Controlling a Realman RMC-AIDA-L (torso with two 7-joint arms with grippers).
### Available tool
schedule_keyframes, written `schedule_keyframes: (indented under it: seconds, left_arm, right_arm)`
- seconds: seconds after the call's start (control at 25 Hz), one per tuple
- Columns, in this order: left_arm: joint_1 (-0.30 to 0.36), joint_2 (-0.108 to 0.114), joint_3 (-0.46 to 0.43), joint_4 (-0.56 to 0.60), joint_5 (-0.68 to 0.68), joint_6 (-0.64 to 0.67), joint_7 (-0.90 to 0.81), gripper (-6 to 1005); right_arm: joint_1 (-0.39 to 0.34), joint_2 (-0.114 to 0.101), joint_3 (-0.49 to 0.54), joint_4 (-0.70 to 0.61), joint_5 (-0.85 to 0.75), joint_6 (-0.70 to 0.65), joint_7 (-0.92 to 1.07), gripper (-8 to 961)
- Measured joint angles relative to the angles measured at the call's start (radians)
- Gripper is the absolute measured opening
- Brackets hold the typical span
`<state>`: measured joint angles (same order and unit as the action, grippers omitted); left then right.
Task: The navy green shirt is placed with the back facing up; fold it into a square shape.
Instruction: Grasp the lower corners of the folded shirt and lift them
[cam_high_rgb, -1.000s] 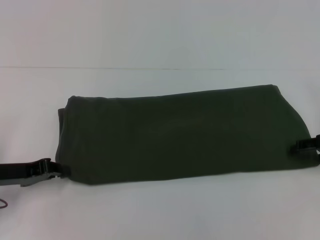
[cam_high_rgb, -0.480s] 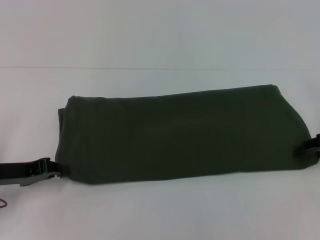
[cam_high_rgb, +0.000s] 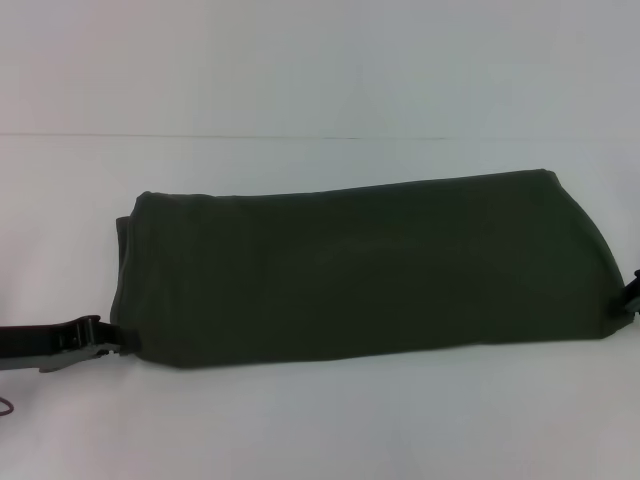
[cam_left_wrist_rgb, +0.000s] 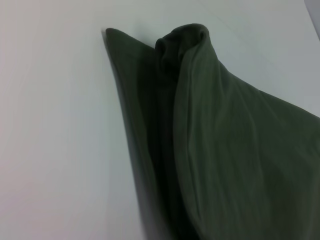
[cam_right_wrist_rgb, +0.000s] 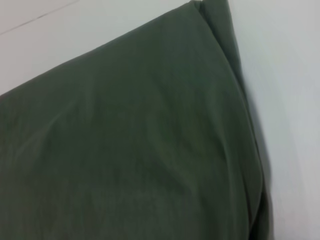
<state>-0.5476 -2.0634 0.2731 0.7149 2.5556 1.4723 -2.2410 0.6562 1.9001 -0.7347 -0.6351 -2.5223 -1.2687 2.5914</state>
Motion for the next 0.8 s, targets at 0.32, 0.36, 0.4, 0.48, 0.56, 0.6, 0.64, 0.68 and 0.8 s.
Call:
schedule_keyframes:
  seconds: [0.32, 0.36, 0.4, 0.48, 0.56, 0.6, 0.64, 0.68, 0.8]
  left_arm:
    - [0.003, 0.003, -0.005, 0.006, 0.002, 0.046, 0.001, 17]
    - [0.003, 0.005, -0.005, 0.010, 0.004, 0.063, 0.002, 17]
    - [0.003, 0.007, -0.006, 0.013, 0.007, 0.080, 0.003, 17]
    - [0.006, 0.010, -0.006, 0.020, 0.010, 0.110, 0.003, 17]
    - [0.009, 0.013, -0.006, 0.030, 0.017, 0.151, 0.003, 18]
    - [0.010, 0.014, -0.006, 0.036, 0.025, 0.174, 0.003, 18]
    - [0.011, 0.016, -0.006, 0.041, 0.038, 0.201, 0.004, 18]
    - [0.011, 0.016, -0.006, 0.046, 0.050, 0.222, 0.005, 18]
    - [0.018, 0.017, -0.007, 0.063, 0.089, 0.297, 0.013, 18]
  right_arm:
    - [-0.016, -0.016, 0.003, -0.004, 0.001, -0.043, -0.024, 9]
    - [-0.019, -0.019, 0.006, -0.005, 0.000, -0.057, -0.034, 9]
    - [-0.023, -0.021, 0.008, -0.006, 0.000, -0.074, -0.047, 9]
    - [-0.030, -0.027, 0.008, -0.008, 0.001, -0.112, -0.069, 9]
    - [-0.043, -0.033, 0.005, -0.009, 0.001, -0.145, -0.091, 9]
    - [-0.048, -0.036, 0.004, -0.009, 0.001, -0.158, -0.100, 9]
    - [-0.058, -0.038, 0.004, -0.009, 0.001, -0.179, -0.116, 10]
    - [-0.065, -0.040, 0.005, -0.009, 0.001, -0.198, -0.133, 10]
    - [-0.091, -0.045, 0.010, -0.011, 0.001, -0.251, -0.177, 10]
